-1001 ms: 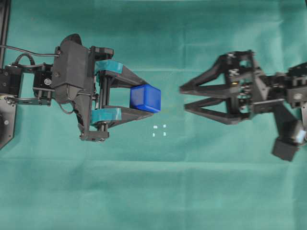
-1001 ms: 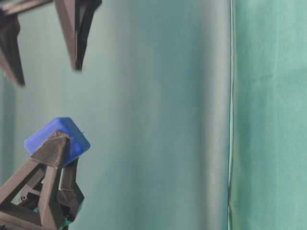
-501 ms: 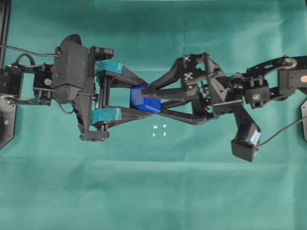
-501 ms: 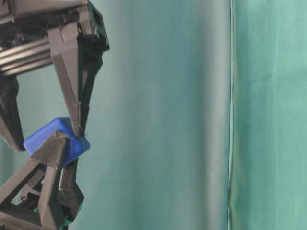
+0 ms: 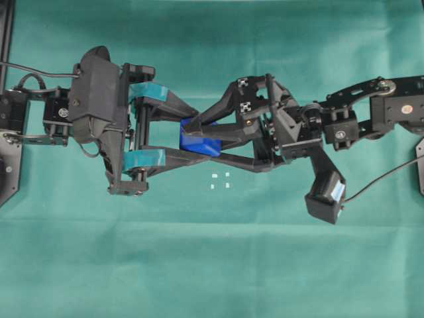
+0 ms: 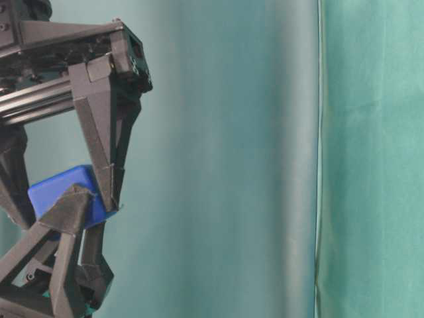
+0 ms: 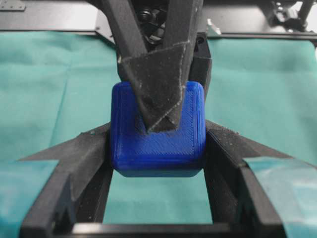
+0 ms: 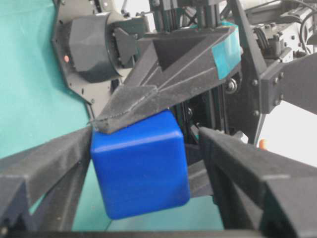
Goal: Handover the blue block to the right arm after grasping it with the left arm, then place it in the designated position.
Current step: 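Close the right gripper on the cube beside the left gripper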
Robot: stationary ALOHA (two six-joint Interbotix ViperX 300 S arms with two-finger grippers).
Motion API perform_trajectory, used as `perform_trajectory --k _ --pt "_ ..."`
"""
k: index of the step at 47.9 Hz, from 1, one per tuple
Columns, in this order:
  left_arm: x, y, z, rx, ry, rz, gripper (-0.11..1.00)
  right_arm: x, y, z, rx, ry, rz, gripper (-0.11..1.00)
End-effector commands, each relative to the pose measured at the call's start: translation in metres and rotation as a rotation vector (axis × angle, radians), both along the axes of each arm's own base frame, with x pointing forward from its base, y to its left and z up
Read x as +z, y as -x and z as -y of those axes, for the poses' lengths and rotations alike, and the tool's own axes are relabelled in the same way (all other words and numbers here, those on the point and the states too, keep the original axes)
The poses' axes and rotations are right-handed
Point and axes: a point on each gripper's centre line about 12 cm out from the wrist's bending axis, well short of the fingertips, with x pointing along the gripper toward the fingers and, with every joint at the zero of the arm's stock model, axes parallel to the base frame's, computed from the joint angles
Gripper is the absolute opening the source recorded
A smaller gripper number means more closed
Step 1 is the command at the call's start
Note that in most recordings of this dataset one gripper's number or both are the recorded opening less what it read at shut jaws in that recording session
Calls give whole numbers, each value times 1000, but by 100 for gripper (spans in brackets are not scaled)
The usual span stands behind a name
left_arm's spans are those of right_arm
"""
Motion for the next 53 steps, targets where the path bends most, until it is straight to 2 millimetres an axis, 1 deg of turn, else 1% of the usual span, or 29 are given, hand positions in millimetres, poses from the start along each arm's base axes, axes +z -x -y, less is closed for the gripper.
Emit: perform_trajectory --k 1,5,7,23,40,42,45,48,51,53 --pt "10 2 -1 2 3 23 46 18 1 -1 0 -1 44 79" --pt "8 2 -1 4 5 8 46 17 1 -1 -8 0 33 60" --pt "8 2 -1 3 5 5 46 16 2 -1 -11 0 29 53" --pt "8 1 -1 3 4 -3 46 16 2 0 -21 -3 22 53" --pt "12 1 -1 4 5 8 47 14 2 -2 -19 -4 15 53" --pt "13 2 -1 4 5 11 55 15 3 -3 -18 -4 16 53" --pt "13 2 -1 4 5 11 74 15 5 -3 -18 -4 16 53" --pt "13 2 -2 5 3 11 89 15 6 -4 -17 -5 16 53" --pt "14 2 -2 7 5 17 98 14 8 -4 -15 -7 14 53" --pt "14 2 -3 9 5 17 100 14 9 -4 -15 -7 14 53"
